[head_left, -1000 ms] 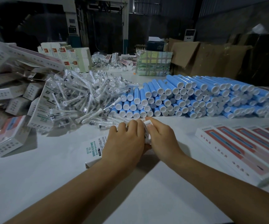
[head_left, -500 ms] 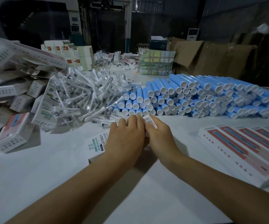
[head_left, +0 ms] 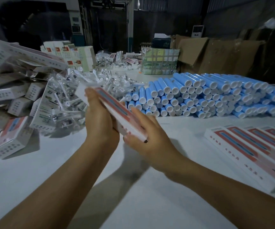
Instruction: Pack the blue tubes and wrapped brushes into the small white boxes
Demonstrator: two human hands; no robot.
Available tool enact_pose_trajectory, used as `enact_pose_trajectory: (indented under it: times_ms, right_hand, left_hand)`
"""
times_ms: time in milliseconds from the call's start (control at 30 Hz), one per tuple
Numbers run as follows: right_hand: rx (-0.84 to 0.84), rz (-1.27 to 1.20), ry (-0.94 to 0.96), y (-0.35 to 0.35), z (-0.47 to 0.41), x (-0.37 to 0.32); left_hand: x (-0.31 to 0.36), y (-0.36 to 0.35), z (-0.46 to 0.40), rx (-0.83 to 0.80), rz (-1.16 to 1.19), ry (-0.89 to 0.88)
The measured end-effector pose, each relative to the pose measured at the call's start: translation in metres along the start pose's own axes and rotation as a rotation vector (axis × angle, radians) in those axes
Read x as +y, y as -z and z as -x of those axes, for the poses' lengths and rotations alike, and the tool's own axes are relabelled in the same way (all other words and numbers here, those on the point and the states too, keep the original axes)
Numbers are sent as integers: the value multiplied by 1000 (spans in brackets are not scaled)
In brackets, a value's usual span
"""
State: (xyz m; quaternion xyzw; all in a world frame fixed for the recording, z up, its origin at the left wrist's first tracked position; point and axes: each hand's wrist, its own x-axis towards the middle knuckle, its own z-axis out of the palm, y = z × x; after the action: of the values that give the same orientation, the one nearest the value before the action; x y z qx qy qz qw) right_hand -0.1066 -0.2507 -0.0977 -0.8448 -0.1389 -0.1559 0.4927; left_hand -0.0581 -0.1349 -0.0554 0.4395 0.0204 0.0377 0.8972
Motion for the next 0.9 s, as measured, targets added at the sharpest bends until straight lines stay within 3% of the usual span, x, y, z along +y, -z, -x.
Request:
enact_pose_trajectory:
  times_ms: [67, 133, 300, 467, 633, 767, 900]
  right_hand:
    - [36, 32, 32, -2, -2, 0]
    - [98, 75, 55, -2, -5, 1]
    - [176, 250, 72, 3, -4, 6]
    - [76, 300, 73, 9, 0, 5]
    - [59, 624, 216, 47, 13, -15]
    - [95, 849, 162, 91, 58, -18]
    - [152, 1097, -76, 123, 118, 1]
  left_hand:
    - [-3, 5, -5, 68, 90, 127]
    - [-8, 8, -9, 101, 73, 148]
    - [-14, 12, -8, 42, -209, 97]
    - [-15, 16, -5, -16, -368, 81]
    - [-18, 25, -8, -56, -428, 17]
    - [-24, 26, -13, -132, -445, 35]
    - [-35, 22, -10, -202, -551, 65]
